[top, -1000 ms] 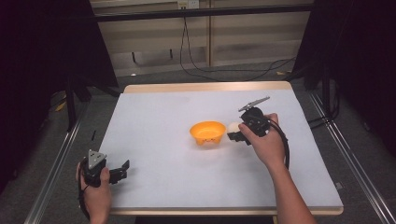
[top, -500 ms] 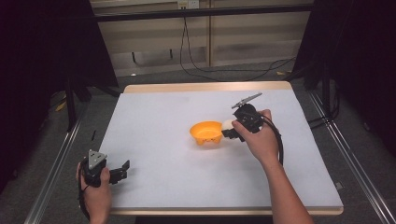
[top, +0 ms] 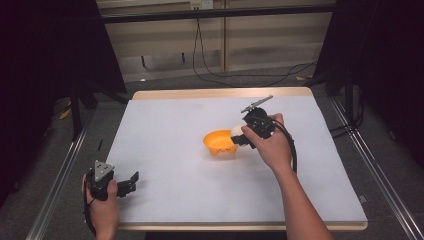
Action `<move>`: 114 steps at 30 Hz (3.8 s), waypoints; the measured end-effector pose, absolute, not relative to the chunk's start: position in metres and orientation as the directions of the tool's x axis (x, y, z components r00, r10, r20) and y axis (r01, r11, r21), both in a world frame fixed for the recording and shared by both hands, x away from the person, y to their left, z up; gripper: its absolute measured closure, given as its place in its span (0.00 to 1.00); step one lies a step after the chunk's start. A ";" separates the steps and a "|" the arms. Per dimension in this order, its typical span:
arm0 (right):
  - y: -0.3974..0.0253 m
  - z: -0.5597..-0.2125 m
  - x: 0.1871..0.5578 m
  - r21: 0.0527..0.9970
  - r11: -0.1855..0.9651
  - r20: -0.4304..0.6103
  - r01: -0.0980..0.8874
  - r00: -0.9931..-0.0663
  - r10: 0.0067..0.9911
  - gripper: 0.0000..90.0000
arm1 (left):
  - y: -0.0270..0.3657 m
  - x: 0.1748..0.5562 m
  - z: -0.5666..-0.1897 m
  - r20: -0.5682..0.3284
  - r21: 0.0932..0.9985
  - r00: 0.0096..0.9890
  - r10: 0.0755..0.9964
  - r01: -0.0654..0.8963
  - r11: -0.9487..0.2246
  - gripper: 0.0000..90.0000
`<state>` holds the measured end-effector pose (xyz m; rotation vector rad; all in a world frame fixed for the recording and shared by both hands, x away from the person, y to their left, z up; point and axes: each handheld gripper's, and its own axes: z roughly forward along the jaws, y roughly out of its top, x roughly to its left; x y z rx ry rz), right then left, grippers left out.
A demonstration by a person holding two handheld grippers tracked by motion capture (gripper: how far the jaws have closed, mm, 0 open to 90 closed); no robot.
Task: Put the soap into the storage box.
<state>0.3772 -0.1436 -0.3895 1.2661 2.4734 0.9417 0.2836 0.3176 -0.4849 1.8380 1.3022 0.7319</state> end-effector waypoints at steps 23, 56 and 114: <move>-0.110 -0.394 0.397 0.610 0.447 0.108 0.654 -0.628 0.771 0.28 | 0.318 0.284 -0.485 0.023 0.834 0.317 0.948 0.517 -0.194 0.00; -0.086 -0.425 0.409 0.524 0.443 0.115 0.727 -0.576 0.809 0.27 | 0.318 0.283 -0.485 0.021 0.834 0.316 0.948 0.517 -0.191 0.00; -0.225 -0.442 0.321 0.686 0.239 0.158 0.687 -0.462 0.873 0.02 | 0.318 0.284 -0.485 0.024 0.832 0.310 0.951 0.520 -0.190 0.00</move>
